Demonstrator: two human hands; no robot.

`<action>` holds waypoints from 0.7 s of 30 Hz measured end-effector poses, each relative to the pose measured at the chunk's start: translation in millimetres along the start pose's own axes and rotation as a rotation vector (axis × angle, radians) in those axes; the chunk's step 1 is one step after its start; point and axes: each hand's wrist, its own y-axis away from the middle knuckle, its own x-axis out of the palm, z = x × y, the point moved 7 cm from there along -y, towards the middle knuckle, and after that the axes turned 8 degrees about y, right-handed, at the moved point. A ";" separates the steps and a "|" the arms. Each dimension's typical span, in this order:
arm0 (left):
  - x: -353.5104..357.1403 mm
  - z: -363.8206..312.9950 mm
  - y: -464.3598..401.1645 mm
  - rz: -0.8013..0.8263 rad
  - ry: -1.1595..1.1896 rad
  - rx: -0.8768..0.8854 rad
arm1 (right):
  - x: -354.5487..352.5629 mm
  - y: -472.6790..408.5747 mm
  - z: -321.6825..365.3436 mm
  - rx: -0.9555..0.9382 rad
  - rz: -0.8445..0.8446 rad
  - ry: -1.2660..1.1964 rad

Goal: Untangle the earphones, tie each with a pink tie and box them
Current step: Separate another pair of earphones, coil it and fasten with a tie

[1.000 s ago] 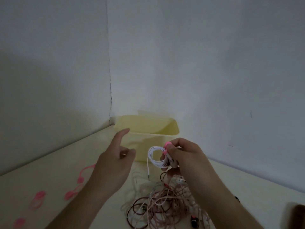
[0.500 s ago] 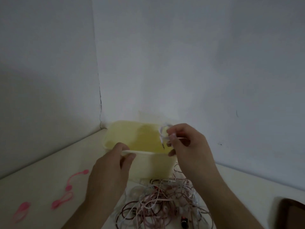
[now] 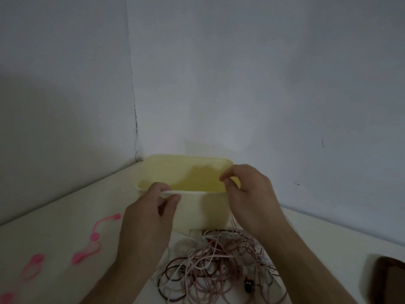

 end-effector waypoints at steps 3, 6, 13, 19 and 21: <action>2.1 4.0 -11.0 -0.022 0.005 -0.019 | -13.3 -1.3 -1.5 0.097 -0.062 -0.074; 10.2 12.6 -25.2 -0.013 0.026 -0.059 | -20.2 2.1 -2.9 0.155 -0.065 -0.115; 21.1 5.8 -20.6 0.121 0.085 -0.135 | -31.0 4.9 -26.4 0.228 0.168 0.005; 44.6 -5.8 39.1 0.374 0.173 -0.065 | -34.8 21.8 -62.6 0.300 0.587 0.344; 57.7 -12.1 56.6 0.522 0.178 -0.017 | -31.4 23.0 -76.8 0.345 0.594 0.445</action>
